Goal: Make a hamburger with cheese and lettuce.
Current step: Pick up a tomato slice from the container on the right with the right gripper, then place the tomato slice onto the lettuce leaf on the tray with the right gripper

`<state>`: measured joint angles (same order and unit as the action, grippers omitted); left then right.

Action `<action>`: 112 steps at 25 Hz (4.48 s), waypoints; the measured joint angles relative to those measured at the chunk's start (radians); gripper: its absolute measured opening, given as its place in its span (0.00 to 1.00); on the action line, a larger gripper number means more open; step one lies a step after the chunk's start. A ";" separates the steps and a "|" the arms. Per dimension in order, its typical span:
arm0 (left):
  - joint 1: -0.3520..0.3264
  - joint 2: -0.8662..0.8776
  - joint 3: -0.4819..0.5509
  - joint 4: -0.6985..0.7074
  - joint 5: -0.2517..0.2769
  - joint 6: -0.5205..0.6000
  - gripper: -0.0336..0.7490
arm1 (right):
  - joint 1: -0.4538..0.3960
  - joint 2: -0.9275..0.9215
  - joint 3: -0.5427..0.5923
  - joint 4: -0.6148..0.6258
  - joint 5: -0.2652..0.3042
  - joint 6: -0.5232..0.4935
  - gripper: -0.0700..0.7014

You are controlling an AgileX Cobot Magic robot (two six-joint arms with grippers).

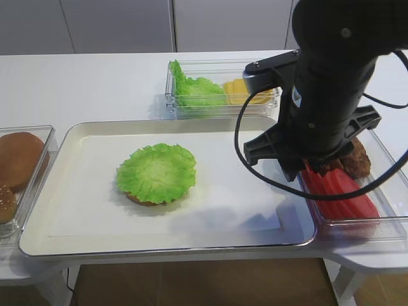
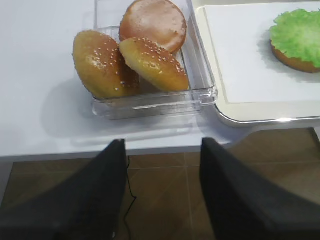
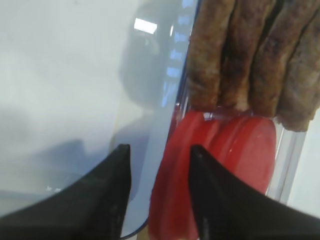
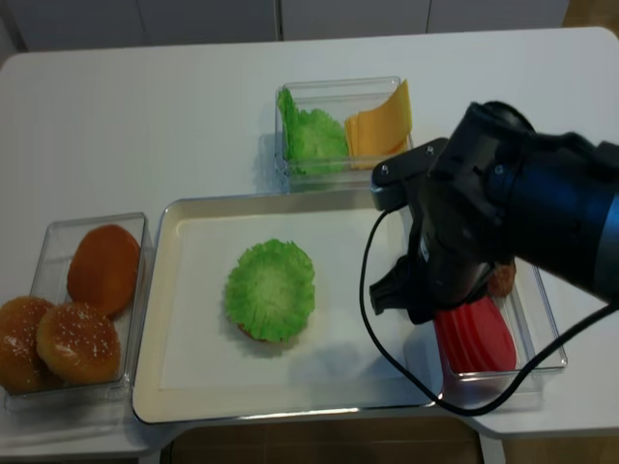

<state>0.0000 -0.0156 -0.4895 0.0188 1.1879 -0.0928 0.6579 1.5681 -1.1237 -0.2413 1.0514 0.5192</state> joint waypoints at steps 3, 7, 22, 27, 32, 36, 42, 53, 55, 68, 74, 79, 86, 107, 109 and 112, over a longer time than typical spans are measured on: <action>0.000 0.000 0.000 0.000 0.000 0.000 0.50 | 0.000 0.002 -0.003 0.000 0.000 0.000 0.46; 0.000 0.000 0.000 0.000 0.000 0.000 0.50 | 0.000 0.002 -0.003 -0.004 0.000 0.000 0.38; 0.000 0.000 0.000 0.000 0.000 0.000 0.50 | 0.000 0.009 -0.003 -0.017 0.023 -0.003 0.25; 0.000 0.000 0.000 0.000 0.000 0.000 0.50 | 0.000 0.009 -0.003 -0.025 0.034 -0.003 0.17; -0.002 0.000 0.000 0.000 0.000 0.000 0.50 | 0.000 0.009 -0.003 -0.027 0.036 -0.003 0.15; 0.000 0.000 0.000 0.000 0.000 0.000 0.50 | 0.000 0.009 -0.003 -0.028 0.039 -0.003 0.15; 0.000 0.000 0.000 0.000 0.000 0.000 0.50 | 0.000 -0.017 -0.003 -0.028 0.043 -0.001 0.15; 0.000 0.000 0.000 0.000 0.000 0.000 0.50 | 0.000 -0.141 -0.063 -0.020 0.079 -0.001 0.15; 0.000 0.000 0.000 0.000 0.000 0.000 0.50 | 0.000 -0.150 -0.109 -0.020 0.102 -0.009 0.15; 0.000 0.000 0.000 0.000 0.000 0.000 0.50 | 0.105 -0.073 -0.359 -0.065 0.142 -0.077 0.15; 0.000 0.000 0.000 0.000 0.000 0.000 0.50 | 0.200 0.067 -0.454 -0.101 0.142 -0.081 0.15; 0.000 0.000 0.000 0.000 0.000 0.000 0.50 | 0.246 0.191 -0.538 -0.111 0.135 -0.114 0.15; -0.002 0.000 0.000 0.000 0.000 0.000 0.50 | 0.259 0.321 -0.609 -0.113 0.111 -0.163 0.15; 0.000 0.000 0.000 0.000 0.000 0.000 0.50 | 0.259 0.398 -0.619 -0.111 0.025 -0.203 0.15; 0.000 0.000 0.000 0.000 0.000 0.000 0.50 | 0.259 0.398 -0.619 -0.111 0.025 -0.207 0.15; 0.000 0.000 0.000 0.000 0.000 0.000 0.50 | 0.259 0.398 -0.619 -0.111 0.021 -0.209 0.15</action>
<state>0.0000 -0.0156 -0.4895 0.0188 1.1879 -0.0928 0.9164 1.9660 -1.7428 -0.3520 1.0728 0.3100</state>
